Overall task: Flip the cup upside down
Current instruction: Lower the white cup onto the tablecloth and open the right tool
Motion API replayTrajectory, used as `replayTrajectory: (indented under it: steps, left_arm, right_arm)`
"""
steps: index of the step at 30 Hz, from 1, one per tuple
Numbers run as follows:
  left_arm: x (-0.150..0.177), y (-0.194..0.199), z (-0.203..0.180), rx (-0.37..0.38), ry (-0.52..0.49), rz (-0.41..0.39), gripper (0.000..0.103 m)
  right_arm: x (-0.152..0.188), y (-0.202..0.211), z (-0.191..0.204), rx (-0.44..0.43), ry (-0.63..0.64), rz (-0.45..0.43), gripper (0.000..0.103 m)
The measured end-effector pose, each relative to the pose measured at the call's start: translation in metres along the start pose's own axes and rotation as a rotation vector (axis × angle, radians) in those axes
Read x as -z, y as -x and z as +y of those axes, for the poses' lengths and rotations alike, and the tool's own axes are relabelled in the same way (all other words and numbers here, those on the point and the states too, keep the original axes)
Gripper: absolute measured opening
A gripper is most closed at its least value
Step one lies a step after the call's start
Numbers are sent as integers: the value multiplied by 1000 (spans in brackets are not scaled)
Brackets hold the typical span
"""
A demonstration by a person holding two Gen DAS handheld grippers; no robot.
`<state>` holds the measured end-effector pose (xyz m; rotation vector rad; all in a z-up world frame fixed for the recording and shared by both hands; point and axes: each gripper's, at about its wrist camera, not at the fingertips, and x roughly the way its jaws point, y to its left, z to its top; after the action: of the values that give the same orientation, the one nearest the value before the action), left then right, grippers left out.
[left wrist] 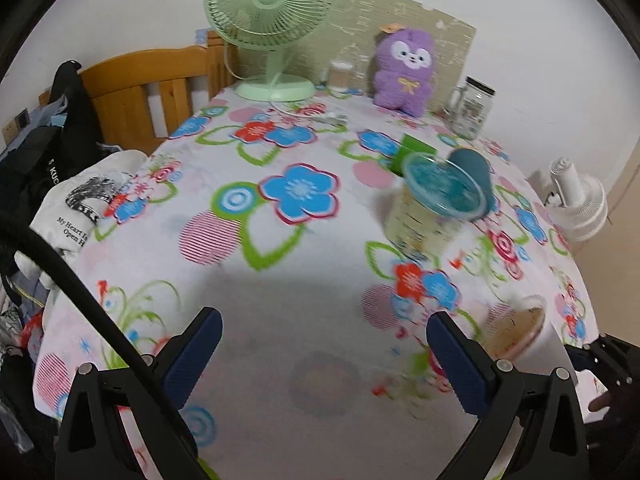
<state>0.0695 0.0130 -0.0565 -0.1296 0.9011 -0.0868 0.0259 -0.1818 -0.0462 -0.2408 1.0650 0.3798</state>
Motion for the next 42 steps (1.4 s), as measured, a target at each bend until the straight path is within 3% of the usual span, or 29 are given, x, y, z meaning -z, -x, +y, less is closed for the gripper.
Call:
replayTrajectory:
  steps: [5,9,14,18,25,31,42]
  left_arm:
    - [5,5,-18,0,-26,3,103]
    - [6,10,-26,3,-33,3,103]
    - [4,16,-31,11,-37,2,103]
    - [3,27,-41,38,-22,6,103]
    - [16,37,-75,111,42,20,103]
    - [23,32,-112,119,38,33,103]
    - [30,6,-151,79,31,80,103]
  right_arm:
    - [6,4,-6,-18,-20,-26,66]
    - [9,13,-8,-17,-13,-50,77]
    - [11,34,-18,-77,-51,-86,77]
    - [18,57,-37,-105,-100,-125,77]
    - [46,98,-90,-65,-201,-204,77]
    - [76,104,-129,-40,-276,-202,77]
    - [108,89,-166,-43,-334,-178,77]
